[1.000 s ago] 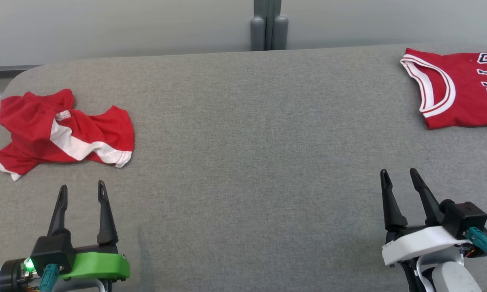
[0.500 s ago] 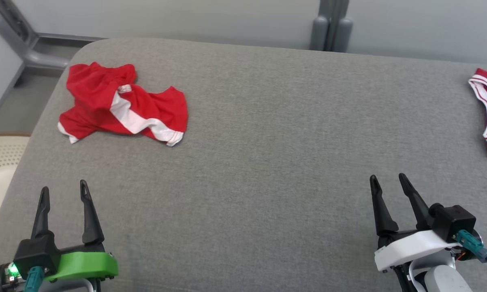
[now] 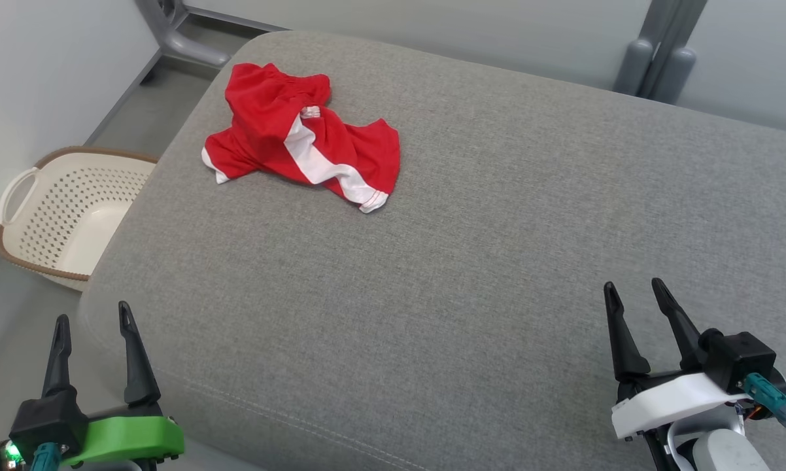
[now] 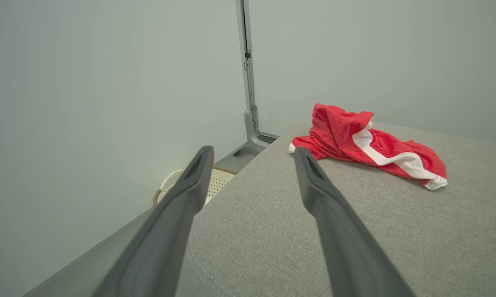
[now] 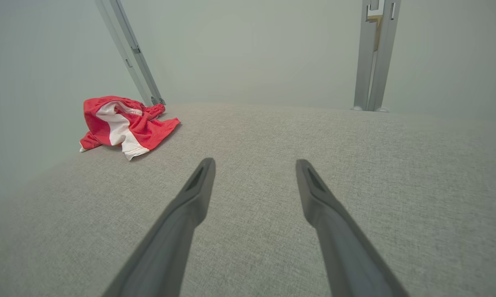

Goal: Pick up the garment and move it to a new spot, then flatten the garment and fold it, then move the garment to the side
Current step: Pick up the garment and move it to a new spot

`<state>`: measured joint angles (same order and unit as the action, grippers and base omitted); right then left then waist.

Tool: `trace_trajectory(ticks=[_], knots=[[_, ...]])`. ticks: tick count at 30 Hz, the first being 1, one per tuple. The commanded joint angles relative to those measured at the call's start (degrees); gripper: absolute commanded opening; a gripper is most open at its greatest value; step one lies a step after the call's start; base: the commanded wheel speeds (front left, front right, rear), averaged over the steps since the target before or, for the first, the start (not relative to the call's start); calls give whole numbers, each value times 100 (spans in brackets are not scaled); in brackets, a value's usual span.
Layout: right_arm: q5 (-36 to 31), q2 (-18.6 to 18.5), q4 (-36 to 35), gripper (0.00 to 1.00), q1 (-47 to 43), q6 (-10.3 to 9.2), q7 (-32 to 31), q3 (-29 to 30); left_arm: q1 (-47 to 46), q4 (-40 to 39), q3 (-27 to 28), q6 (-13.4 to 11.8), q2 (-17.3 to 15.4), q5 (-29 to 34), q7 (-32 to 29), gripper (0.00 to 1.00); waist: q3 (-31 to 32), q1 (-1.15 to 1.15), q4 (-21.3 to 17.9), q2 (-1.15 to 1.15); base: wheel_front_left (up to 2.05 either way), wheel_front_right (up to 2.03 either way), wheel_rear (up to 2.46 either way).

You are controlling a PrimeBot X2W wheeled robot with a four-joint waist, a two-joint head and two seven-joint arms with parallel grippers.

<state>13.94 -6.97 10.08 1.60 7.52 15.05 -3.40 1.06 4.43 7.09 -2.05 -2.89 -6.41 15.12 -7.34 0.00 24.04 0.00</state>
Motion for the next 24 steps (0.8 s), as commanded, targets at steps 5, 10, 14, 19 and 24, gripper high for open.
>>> trace_trajectory(ticks=[5,10,14,19,24], knots=[[-46,-52,-48,100,-13,-7,14,-52,73,-20,82,-54,-4,-53,-1,100,-47,0,102,0,0,0,0],[-79,-123,-122,100,95,-7,0,-44,-407,-16,201,15,-5,-159,-1,100,-206,0,-90,0,0,0,0],[-121,-294,-324,100,282,-7,-65,5,-1139,162,326,133,-107,-169,-1,100,-531,0,-390,0,0,0,0],[-152,-534,-698,100,584,-7,-166,100,-2236,540,495,248,-389,-173,-1,100,-1060,0,-919,0,0,0,0],[-126,-756,-1177,100,765,-7,-227,403,-3390,1217,595,360,-817,-115,-1,100,-1652,0,-1429,0,0,0,0]])
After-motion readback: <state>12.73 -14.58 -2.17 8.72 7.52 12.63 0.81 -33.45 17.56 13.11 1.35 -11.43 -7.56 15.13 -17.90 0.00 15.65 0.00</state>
